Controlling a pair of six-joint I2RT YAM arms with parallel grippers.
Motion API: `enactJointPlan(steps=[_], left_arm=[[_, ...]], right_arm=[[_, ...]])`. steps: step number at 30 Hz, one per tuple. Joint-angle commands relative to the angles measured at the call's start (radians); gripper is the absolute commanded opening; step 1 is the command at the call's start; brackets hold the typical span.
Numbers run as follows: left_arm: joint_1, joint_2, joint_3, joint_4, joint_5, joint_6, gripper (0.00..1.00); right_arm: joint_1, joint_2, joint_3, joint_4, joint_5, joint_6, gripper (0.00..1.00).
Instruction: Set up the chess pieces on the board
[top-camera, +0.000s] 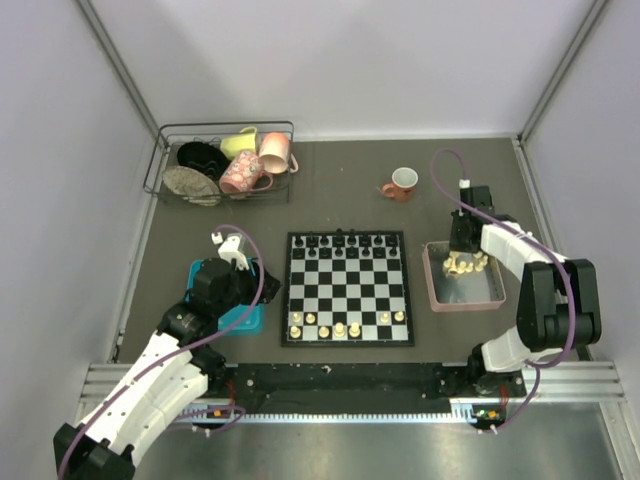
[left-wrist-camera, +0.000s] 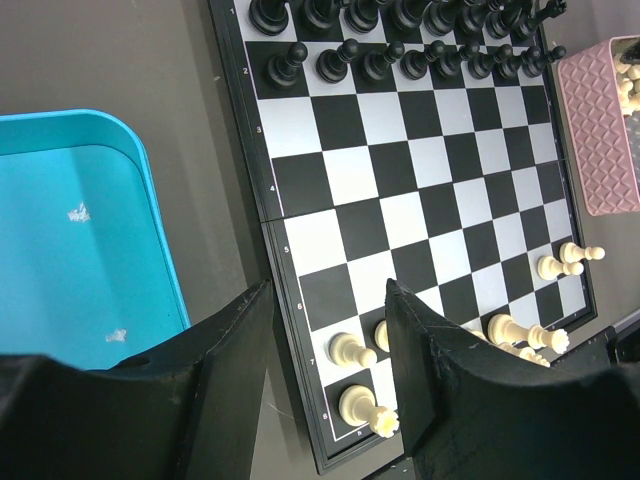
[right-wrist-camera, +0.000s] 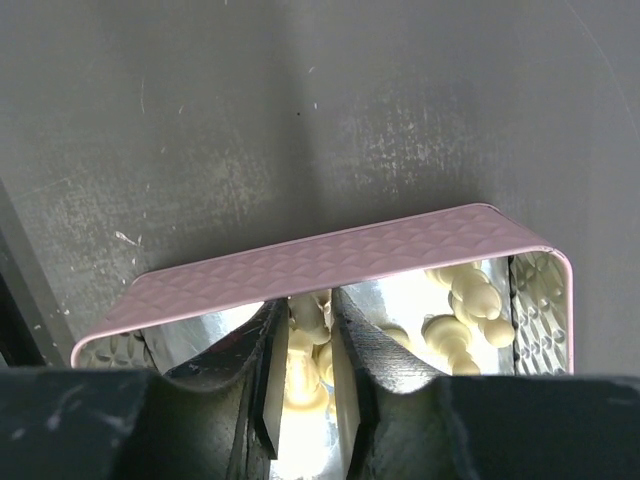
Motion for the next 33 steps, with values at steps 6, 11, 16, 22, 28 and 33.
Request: enactJointPlan(steps=[6,11,16,22,28,33], left_arm=[[0.005,-0.012,-0.01,0.047,0.013,0.011,0.54],[0.005,-0.011,-0.008,0.048,0.016,0.011,0.54],[0.005,-0.011,-0.008,0.047,0.016,0.011,0.54],[0.005,-0.011,-0.008,0.048,0.017,0.011,0.54],[0.005,-0.005,-0.007,0.05,0.014,0.012,0.54],[0.005,0.006,-0.002,0.053,0.017,0.015,0.54]], right_arm=[[-0.014,-0.032,-0.007,0.014,0.037,0.028,0.0],[-0.014,-0.078,0.012,-0.046,0.048,0.042,0.0],[-0.014,-0.176,0.022,-0.112,0.076,0.06,0.0],[-0.014,-0.33,0.037,-0.164,0.024,0.12,0.0],[0.246,-0.432,0.129,-0.243,0.014,0.211,0.0],[0.53,-0.481,0.138,-0.323,0.114,0.307,0.0]])
